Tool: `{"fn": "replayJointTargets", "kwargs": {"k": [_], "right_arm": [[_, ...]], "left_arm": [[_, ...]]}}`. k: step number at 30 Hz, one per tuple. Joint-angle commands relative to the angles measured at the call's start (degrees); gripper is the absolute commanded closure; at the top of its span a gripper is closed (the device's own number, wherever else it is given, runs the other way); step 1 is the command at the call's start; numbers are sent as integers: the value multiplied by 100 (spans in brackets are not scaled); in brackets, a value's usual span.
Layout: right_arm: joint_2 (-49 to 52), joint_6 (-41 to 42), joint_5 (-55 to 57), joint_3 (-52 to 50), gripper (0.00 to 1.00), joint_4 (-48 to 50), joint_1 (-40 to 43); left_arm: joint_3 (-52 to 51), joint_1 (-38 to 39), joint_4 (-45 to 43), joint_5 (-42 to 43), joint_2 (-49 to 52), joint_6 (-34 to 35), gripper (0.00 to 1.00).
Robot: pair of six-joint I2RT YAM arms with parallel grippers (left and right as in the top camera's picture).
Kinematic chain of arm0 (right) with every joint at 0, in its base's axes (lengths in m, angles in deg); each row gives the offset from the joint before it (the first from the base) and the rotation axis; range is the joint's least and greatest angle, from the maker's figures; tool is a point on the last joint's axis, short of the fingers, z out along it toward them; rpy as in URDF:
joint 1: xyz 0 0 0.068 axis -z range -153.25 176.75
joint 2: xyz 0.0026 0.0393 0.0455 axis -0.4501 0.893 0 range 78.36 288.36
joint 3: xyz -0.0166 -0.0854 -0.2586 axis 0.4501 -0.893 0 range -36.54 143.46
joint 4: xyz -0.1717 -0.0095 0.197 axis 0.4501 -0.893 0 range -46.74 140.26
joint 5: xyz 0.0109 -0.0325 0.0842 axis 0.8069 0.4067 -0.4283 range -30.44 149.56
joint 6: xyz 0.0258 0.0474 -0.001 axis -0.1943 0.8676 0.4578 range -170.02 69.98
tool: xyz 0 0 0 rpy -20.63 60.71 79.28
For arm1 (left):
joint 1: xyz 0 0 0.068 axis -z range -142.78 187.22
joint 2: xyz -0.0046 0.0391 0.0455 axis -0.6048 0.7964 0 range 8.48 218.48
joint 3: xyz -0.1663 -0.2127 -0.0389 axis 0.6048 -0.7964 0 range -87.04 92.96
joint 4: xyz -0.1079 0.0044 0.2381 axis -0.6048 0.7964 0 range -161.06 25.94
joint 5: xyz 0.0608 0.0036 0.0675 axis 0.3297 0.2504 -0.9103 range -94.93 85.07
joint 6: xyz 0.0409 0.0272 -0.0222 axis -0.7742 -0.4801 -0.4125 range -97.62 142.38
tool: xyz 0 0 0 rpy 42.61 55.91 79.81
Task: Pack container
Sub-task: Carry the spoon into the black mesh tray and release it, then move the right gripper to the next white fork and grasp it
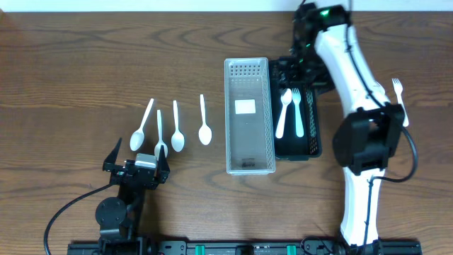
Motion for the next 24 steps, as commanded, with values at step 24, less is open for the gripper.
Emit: {"fn": "replayJointTargets", "kwargs": {"k": [24], "right_arm": [[-68,-3877,256,-748,1,1606,3005]], "left_arm": [[-98,-35,190,85,-28,52,2]]}}
